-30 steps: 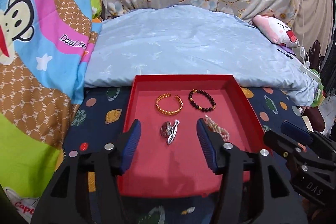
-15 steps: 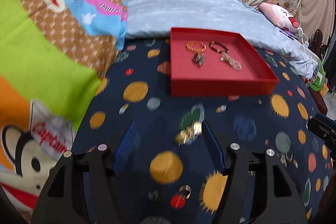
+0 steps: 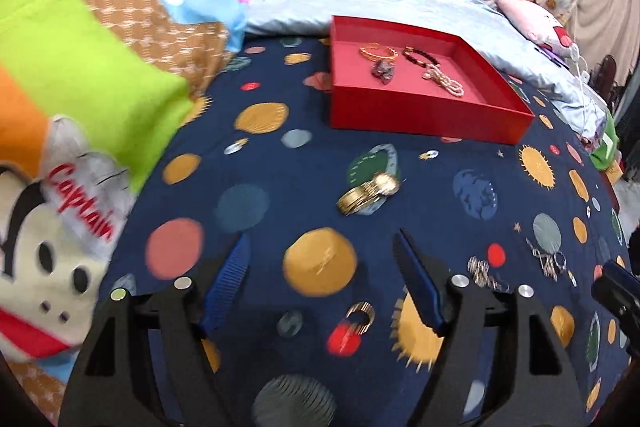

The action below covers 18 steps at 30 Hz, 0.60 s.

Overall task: Organize jewelry
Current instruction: 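Lift both grippers out of the red tray, then grasp the gold watch by its band with the left gripper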

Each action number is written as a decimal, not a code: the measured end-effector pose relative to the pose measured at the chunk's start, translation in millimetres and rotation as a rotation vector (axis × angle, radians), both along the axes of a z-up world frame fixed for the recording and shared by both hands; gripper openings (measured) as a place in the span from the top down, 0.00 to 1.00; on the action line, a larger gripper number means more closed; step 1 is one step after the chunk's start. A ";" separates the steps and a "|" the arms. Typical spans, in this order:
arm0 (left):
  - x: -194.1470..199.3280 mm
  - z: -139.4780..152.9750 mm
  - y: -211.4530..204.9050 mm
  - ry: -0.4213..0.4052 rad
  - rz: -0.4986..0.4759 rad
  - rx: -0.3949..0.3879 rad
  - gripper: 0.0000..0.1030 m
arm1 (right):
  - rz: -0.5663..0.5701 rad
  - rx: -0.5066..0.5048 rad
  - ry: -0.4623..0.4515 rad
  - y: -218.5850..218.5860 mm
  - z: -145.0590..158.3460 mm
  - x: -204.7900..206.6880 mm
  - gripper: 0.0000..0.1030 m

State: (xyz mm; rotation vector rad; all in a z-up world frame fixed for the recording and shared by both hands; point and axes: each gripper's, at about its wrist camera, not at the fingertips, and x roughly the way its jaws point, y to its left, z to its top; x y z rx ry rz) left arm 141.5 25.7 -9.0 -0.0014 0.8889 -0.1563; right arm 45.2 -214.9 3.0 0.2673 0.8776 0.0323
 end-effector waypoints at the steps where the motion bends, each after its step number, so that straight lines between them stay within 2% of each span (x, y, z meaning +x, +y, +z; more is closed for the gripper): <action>1: 6.5 -3.5 -4.4 0.003 -0.019 -0.004 0.31 | -0.001 0.001 -0.001 -0.4 -0.1 0.1 0.44; 9: 50.3 -23.5 -27.3 0.003 -0.128 0.039 0.31 | -0.002 0.027 0.013 -4.5 -4.5 9.2 0.44; 12: 57.7 -28.0 -29.2 0.014 -0.162 0.018 0.33 | 0.000 0.028 0.019 -4.1 -6.8 12.6 0.44; 15: 56.7 -30.3 -34.9 0.028 -0.207 -0.001 0.40 | -0.001 0.030 0.026 -4.0 -9.7 15.9 0.44; 18: 50.6 -31.6 -46.3 0.009 -0.234 0.056 0.49 | -0.002 0.029 0.037 -4.6 -14.1 18.5 0.44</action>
